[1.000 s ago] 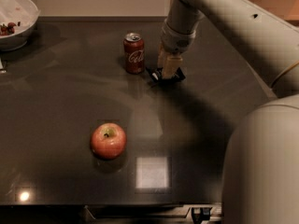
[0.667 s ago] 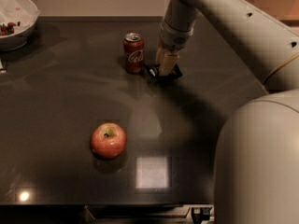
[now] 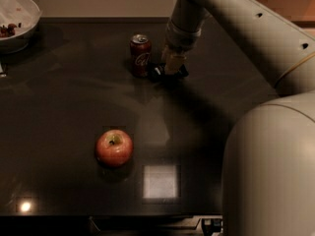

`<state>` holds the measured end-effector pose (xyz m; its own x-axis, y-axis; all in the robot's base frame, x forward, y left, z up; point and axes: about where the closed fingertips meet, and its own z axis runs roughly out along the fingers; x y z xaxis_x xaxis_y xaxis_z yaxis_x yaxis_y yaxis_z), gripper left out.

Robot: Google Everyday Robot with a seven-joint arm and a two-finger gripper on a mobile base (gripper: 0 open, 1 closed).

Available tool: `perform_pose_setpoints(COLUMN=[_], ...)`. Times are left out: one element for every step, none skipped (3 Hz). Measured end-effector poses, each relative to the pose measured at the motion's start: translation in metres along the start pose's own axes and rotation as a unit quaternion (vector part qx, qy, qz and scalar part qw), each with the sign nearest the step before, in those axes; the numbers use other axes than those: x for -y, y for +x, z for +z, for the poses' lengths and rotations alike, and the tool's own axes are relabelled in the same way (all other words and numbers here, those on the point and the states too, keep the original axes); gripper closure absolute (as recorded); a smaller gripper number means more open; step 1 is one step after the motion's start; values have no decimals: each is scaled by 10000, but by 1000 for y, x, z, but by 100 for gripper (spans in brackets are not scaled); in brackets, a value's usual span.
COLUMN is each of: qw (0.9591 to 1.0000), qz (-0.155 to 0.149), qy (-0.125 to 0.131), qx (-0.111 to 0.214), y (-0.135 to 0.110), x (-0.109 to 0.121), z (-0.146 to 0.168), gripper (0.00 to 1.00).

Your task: Move rxbar chocolate near coke can

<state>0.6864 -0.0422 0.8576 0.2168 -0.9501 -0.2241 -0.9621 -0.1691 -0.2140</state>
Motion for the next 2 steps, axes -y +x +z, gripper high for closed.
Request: perform_pose_setpoints(qw=[10000,10000], qz=[-4,-8], qy=[-2,-5], qx=[7,12], y=[-1,-1], x=[1,2], z=[3,6], gripper=[13,0])
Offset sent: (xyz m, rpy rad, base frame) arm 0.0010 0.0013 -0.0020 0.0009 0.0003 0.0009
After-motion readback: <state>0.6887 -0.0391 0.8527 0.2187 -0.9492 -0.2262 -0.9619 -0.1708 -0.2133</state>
